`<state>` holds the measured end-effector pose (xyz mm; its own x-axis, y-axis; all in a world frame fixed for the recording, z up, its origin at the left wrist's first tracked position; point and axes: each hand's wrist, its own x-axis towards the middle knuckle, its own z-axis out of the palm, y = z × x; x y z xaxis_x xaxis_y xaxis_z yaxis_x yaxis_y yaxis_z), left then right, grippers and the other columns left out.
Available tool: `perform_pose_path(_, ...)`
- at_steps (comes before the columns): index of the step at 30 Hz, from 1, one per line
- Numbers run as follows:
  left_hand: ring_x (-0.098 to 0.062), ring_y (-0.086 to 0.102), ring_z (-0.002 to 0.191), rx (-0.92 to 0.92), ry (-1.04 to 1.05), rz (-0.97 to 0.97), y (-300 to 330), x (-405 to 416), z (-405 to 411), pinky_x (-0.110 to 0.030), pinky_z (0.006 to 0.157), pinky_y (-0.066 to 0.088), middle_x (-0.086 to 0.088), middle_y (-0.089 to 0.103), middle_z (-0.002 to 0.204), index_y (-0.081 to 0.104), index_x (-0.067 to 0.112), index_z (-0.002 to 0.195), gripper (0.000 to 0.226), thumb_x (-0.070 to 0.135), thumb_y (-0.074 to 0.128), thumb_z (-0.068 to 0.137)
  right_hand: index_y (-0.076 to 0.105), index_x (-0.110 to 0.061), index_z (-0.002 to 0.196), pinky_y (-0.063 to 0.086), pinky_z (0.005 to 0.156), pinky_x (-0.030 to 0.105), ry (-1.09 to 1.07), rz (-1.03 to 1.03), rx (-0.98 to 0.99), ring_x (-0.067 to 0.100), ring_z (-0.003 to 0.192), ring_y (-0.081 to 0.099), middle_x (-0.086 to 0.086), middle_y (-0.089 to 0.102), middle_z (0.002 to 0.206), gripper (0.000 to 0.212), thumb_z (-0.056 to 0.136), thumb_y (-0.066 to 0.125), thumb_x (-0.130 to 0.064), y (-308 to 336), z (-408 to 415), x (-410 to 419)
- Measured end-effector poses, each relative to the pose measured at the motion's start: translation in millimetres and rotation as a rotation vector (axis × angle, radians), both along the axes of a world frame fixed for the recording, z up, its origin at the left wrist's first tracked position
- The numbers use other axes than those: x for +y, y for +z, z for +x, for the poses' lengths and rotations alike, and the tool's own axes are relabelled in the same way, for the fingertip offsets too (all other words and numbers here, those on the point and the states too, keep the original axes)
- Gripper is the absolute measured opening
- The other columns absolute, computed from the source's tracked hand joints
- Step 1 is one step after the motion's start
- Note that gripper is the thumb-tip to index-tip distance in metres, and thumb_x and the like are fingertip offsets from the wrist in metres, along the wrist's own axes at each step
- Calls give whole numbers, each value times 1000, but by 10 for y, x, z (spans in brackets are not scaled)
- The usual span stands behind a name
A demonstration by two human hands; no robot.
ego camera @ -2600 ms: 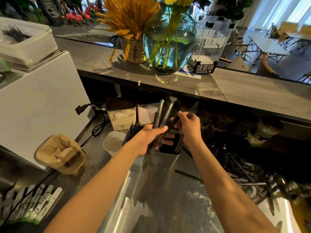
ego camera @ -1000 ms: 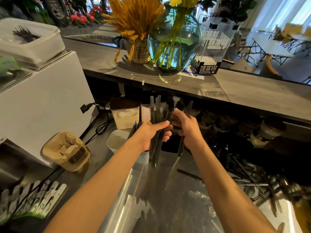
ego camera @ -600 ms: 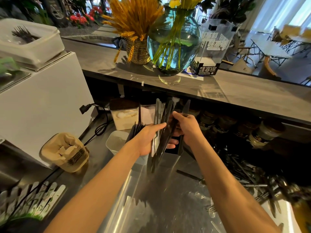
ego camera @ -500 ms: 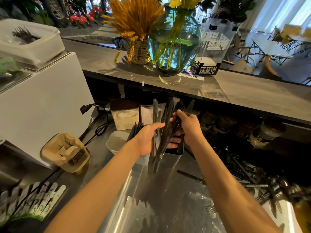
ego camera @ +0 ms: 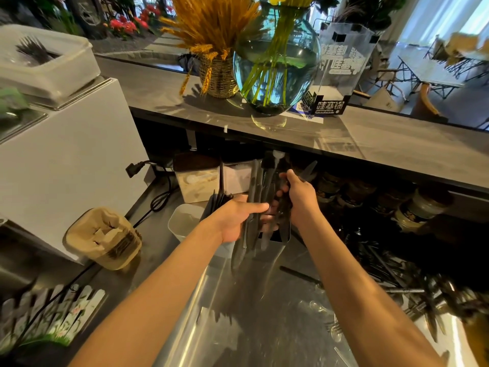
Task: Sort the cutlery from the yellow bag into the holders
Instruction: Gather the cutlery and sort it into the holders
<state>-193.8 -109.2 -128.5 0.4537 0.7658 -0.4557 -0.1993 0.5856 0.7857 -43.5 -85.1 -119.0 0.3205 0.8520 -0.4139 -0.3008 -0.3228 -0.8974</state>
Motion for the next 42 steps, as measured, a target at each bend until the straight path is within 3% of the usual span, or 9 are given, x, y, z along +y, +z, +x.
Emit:
perform_pose_path(5, -28, 73, 86, -122, -27, -2, 9, 70, -88, -37, 73, 62, -17, 72, 102, 61, -1, 120, 23, 4, 46, 103, 67, -12, 99, 57, 60, 31, -49, 36, 123, 9, 48, 47, -1, 49, 63, 30, 104, 52, -36, 45, 168, 43)
perform_pose_path(8, -16, 61, 62, -36, -51, 51, 8, 80, -93, -29, 56, 55, -6, 65, 84, 61, 5, 117, 20, 12, 49, 104, 67, -13, 105, 35, 42, 22, 157, 8, -13, 7, 43, 33, -6, 36, 58, 35, 101, 54, -45, 82, 221, 47)
perform_pose_path(10, -11, 49, 54, -6, -83, 84, 6, 68, -56, -24, 48, 45, -3, 59, 78, 59, 6, 115, 18, 16, 50, 104, 66, -16, 92, 25, 39, 20, 340, -37, -89, 7, 42, 30, -6, 37, 57, 37, 94, 60, -53, 120, 175, 27)
perform_pose_path(13, -8, 39, 51, -53, -214, 78, 23, 33, 17, -19, 44, 35, -3, 52, 75, 55, 5, 109, 16, 18, 47, 105, 67, -8, 91, 26, 39, 19, 542, -17, -192, 9, 40, 39, -1, 47, 53, 47, 90, 64, -55, 142, 96, -23)
perform_pose_path(20, -5, 41, 49, -68, -355, 17, 57, 13, 41, -15, 44, 37, -2, 50, 68, 56, 7, 93, 17, 19, 49, 103, 67, -11, 75, 34, 41, 17, 541, 141, -199, 12, 51, 58, 5, 70, 73, 35, 100, 58, -33, 173, 66, -86)
perform_pose_path(26, -16, 58, 59, -97, -290, -9, 78, -34, 63, -32, 62, 56, -6, 59, 73, 61, 4, 105, 25, 27, 51, 101, 63, -10, 70, 31, 36, 21, 361, 173, -262, 14, 40, 47, -1, 62, 56, 36, 101, 58, -29, 166, 30, -90)
perform_pose_path(33, -24, 64, 72, -52, -349, 77, -35, -60, -134, -36, 66, 57, -10, 66, 94, 58, 7, 128, 59, 54, 34, 102, 65, -11, 86, 44, 44, 18, 67, 187, -203, 9, 53, 63, -4, 65, 61, 23, 99, 61, -30, 171, 140, -43)
perform_pose_path(38, -25, 70, 80, -107, 5, -36, -189, -77, -71, -34, 62, 59, -12, 70, 101, 64, 10, 120, 47, 47, 50, 94, 63, -16, 82, 50, 70, 38, -153, 217, -136, 21, 70, 64, -6, 66, 63, 21, 97, 63, -31, 86, 169, -20)
perform_pose_path(42, -22, 74, 90, 42, 257, 33, -197, -153, 180, -37, 76, 59, -9, 76, 99, 72, 12, 101, 27, 36, 64, 93, 55, -17, 90, 46, 73, 32, -337, 173, 15, 13, 72, 58, 0, 59, 79, 15, 96, 64, -26, 76, 104, -32)
